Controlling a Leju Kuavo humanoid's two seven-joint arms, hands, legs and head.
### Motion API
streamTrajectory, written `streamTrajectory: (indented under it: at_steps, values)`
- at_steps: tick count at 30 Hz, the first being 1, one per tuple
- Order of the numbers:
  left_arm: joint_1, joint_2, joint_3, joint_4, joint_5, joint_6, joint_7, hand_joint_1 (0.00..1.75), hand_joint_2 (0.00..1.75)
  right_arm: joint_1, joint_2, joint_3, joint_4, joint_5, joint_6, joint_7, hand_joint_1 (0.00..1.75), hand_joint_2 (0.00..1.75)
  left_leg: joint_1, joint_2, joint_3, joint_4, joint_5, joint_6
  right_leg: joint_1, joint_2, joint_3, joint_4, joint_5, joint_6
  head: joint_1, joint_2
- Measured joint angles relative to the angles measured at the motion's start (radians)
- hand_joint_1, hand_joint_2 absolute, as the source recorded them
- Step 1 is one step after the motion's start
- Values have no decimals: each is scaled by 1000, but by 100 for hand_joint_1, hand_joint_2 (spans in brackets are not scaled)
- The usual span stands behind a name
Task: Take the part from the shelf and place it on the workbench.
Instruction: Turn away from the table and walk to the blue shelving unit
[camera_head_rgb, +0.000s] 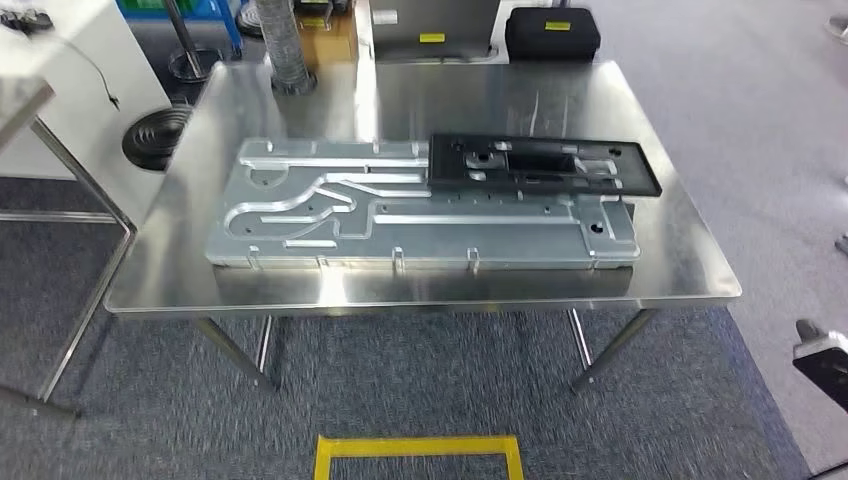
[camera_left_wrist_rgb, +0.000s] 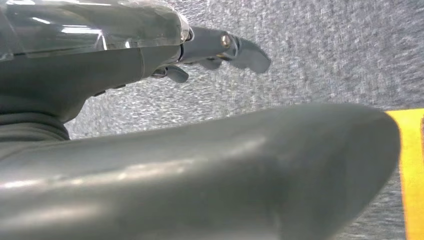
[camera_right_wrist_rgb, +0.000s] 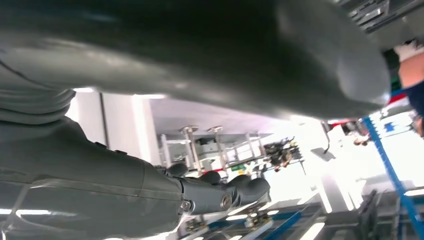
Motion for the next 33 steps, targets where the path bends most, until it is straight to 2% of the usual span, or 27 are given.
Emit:
streamTrajectory:
  at_steps: [1,2,3,5,6,7,8,9,10,12,13,14,16,17,18,19,21,22,23,24,25,26,27,29,31,32,33]
  values:
    - [1,0,0,0,0,0,0,0,0,-5,13,-4,31,10,-1,-4,0,0,1,3,-10,-2,13,8,-2,2,-4,-1,0,7,0,0]
    - [1,0,1,0,0,2,1,0,0,-11,25,-8,67,20,-3,-6,0,0,2,7,-21,-4,26,16,-4,4,-12,10,-21,12,0,0]
    - [1,0,2,0,0,3,1,0,0,-17,37,-12,106,29,-6,-9,0,0,3,11,-36,-7,41,23,-5,6,-25,40,-62,17,0,0]
    - [1,1,2,0,0,6,3,0,0,-30,60,-20,180,39,-13,-15,0,0,1,15,-69,-6,68,30,-7,6,-57,159,-173,24,0,0]
    - [2,1,2,0,-1,6,3,0,0,-36,73,-23,216,46,-23,-23,0,0,-1,16,-88,-4,82,30,-8,6,-67,225,-204,27,0,0]
    - [2,1,3,0,-2,6,3,0,0,-41,86,-26,252,56,-34,-31,0,0,-3,16,-106,-1,94,30,-8,6,-68,274,-210,28,0,0]
    - [2,2,3,0,-5,6,3,0,0,-49,99,-28,294,69,-46,-38,0,0,-4,17,-126,4,106,30,-8,7,-54,294,-192,27,0,0]
    - [2,2,3,0,-8,6,4,0,0,-60,113,-31,342,83,-59,-40,0,0,-5,17,-144,9,116,28,-7,7,-21,279,-161,25,0,0]
    - [2,2,3,0,-11,5,5,0,0,-73,126,-35,395,98,-72,-39,0,0,-5,17,-159,16,124,27,-5,7,29,228,-137,20,0,0]
    - [-1,1,2,0,-21,4,9,0,0,-109,147,-48,524,125,-115,-39,0,0,-7,18,-179,27,139,20,0,6,148,73,-150,4,0,0]
    - [-2,1,0,0,-27,4,12,0,0,-130,154,-58,604,136,-146,-40,0,0,-6,19,-182,29,148,15,3,5,188,12,-168,-3,0,0]
    - [-4,0,-2,0,-33,4,15,0,0,-148,159,-70,685,142,-177,-38,0,0,-5,20,-183,27,157,9,7,4,207,-24,-182,-9,0,0]
    - [-2,1,-9,0,-45,2,21,0,0,-174,177,-98,849,147,-229,-9,0,0,-2,20,-186,18,176,-4,10,2,201,-38,-165,-18,0,0]
    - [1,2,-11,0,-51,2,25,0,0,-181,187,-111,918,147,-243,14,0,0,0,19,-195,22,168,-10,9,0,191,-41,-151,-23,0,0]
    - [4,3,-13,0,-56,2,28,0,0,-185,199,-121,978,149,-252,37,0,0,0,18,-208,41,139,-17,6,-1,177,-44,-135,-28,0,0]
    - [7,4,-14,0,-59,2,30,0,0,-187,211,-127,1027,151,-256,57,0,0,3,16,-226,81,90,-24,5,-2,160,-44,-122,-32,0,0]
    - [8,7,-15,0,-61,3,32,0,0,-187,232,-133,1099,156,-256,87,0,0,6,15,-257,206,-15,-32,3,-1,122,-38,-97,-37,0,0]
    - [6,8,-16,0,-61,3,32,0,0,-188,246,-139,1137,159,-251,107,0,0,8,15,-262,263,-35,-35,3,-1,104,-34,-86,-37,0,0]
    - [3,10,-18,0,-60,4,32,0,0,-190,259,-146,1172,161,-241,129,0,0,8,15,-254,297,-27,-36,3,-2,85,-30,-74,-36,0,0]
    - [2,12,-19,0,-60,5,32,0,0,-191,275,-154,1205,161,-228,153,0,0,9,15,-230,300,0,-37,4,-2,67,-24,-64,-34,0,0]
    - [0,14,-21,0,-61,6,33,0,0,-191,292,-162,1233,160,-210,175,0,0,9,15,-188,268,30,-36,4,-3,48,-18,-55,-32,0,0]
    - [-1,16,-23,0,-62,6,34,0,0,-190,310,-167,1255,157,-192,193,0,0,9,14,-130,208,40,-34,5,-3,32,-9,-47,-29,0,0]
    - [-4,17,-26,0,-65,6,35,0,0,-191,329,-171,1274,153,-174,208,0,0,7,12,-69,130,31,-30,5,-3,18,-1,-39,-26,0,0]
    - [-13,20,-34,0,-75,4,41,0,0,-193,368,-181,1304,143,-143,239,0,87,2,9,1,22,-4,-16,6,-3,6,7,-22,-16,0,0]
    - [-19,22,-43,0,-85,0,47,0,0,-195,400,-195,1331,137,-126,273,0,175,1,11,-3,0,0,0,5,-2,0,4,-4,-5,0,0]
    - [-20,23,-47,0,-89,-1,49,0,0,-195,416,-200,1342,138,-123,289,0,175,2,13,-12,-3,12,8,4,0,-6,9,-12,0,0,0]
    - [-21,24,-52,0,-92,-2,52,0,0,-194,431,-204,1353,140,-123,303,0,175,4,15,-24,-5,25,15,3,2,-16,29,-42,5,0,0]
